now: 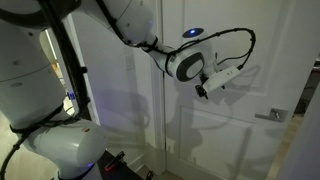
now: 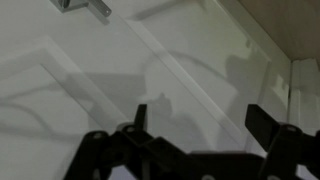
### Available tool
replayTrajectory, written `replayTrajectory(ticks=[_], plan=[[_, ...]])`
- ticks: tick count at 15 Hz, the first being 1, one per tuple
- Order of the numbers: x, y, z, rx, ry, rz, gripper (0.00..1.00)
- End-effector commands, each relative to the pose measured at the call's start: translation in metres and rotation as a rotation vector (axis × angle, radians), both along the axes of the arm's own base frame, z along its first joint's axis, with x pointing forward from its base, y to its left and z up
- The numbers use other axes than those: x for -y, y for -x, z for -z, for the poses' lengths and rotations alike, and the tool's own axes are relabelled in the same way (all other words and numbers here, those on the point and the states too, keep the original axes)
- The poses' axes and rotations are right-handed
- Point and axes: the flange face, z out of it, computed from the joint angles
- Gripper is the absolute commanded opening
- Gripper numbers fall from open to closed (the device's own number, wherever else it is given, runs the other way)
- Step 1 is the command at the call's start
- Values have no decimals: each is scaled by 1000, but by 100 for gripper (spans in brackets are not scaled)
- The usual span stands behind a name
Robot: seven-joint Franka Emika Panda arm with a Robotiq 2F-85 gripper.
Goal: Close the door.
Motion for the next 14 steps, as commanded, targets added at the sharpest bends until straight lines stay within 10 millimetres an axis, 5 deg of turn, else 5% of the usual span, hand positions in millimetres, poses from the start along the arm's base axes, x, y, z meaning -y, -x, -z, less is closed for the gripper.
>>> replayTrajectory(ticks=[1,8,14], plan=[[16,-9,-9,20,44,-118,100],[77,10,-3,38,160,-331,100],[118,21,31,51,277,-419,100]])
